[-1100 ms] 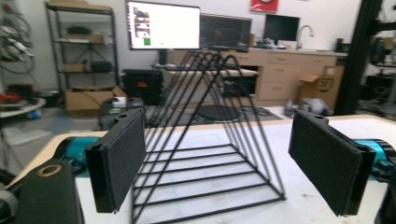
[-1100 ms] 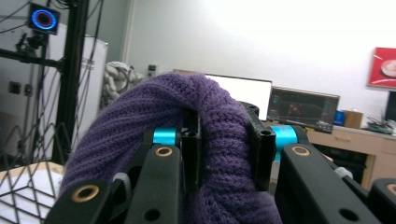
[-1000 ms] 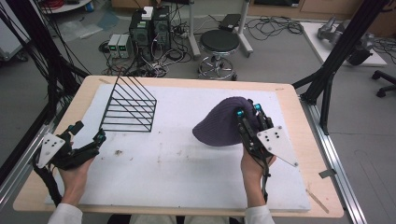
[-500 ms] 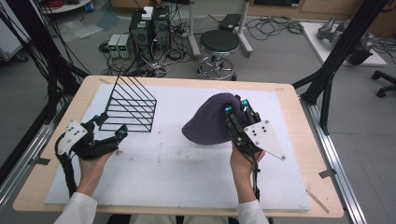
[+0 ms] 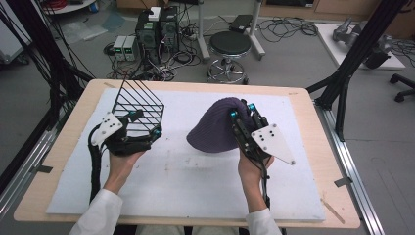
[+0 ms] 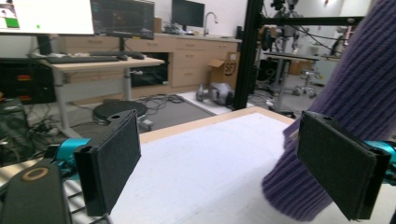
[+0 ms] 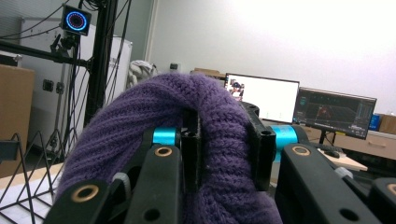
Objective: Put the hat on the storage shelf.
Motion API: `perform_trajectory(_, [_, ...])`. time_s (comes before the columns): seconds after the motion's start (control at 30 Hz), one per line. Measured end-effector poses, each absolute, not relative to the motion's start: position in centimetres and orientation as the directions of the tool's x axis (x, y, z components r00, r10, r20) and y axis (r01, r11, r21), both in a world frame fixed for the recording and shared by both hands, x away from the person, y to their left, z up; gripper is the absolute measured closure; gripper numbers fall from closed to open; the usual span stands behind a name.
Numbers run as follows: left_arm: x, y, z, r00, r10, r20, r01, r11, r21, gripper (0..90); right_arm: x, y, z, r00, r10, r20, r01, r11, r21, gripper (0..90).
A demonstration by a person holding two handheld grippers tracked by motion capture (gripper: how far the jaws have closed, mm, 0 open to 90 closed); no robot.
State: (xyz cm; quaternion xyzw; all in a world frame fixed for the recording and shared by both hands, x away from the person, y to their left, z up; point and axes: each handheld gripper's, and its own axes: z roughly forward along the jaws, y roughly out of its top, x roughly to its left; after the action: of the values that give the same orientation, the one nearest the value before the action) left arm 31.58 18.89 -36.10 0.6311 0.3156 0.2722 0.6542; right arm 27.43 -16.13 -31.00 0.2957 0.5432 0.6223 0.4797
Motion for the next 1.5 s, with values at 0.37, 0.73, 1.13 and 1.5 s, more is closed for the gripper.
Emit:
perform_trajectory(0.37, [32.6, 15.1, -36.5, 0.733, 0.674, -0.092, 0.120, 0.005, 0.993, 14.1, 27.6, -15.7, -31.1, -0.374, 0.915, -0.153, -0.265, 0.053, 0.963, 72.1])
perform_trajectory(0.73, [32.6, 11.9, -36.9, 0.797, 0.599, -0.071, 0.145, -0.077, 0.986, 14.3, 27.7, -14.6, -31.2, -0.398, 0.902, -0.167, -0.262, 0.063, 0.963, 72.1])
perform_trajectory(1.13, [32.3, 10.0, -37.8, 0.822, 0.568, -0.024, 0.141, -0.163, 0.976, 32.4, 27.4, -14.2, -31.1, -0.416, 0.892, -0.176, -0.272, 0.062, 0.960, 72.1])
perform_trajectory(1.5, [32.9, 11.5, -37.4, 0.825, 0.560, -0.079, 0.186, -0.137, 0.973, 82.2, 27.1, -14.6, -30.8, -0.366, 0.909, -0.200, -0.298, 0.090, 0.950, 72.0])
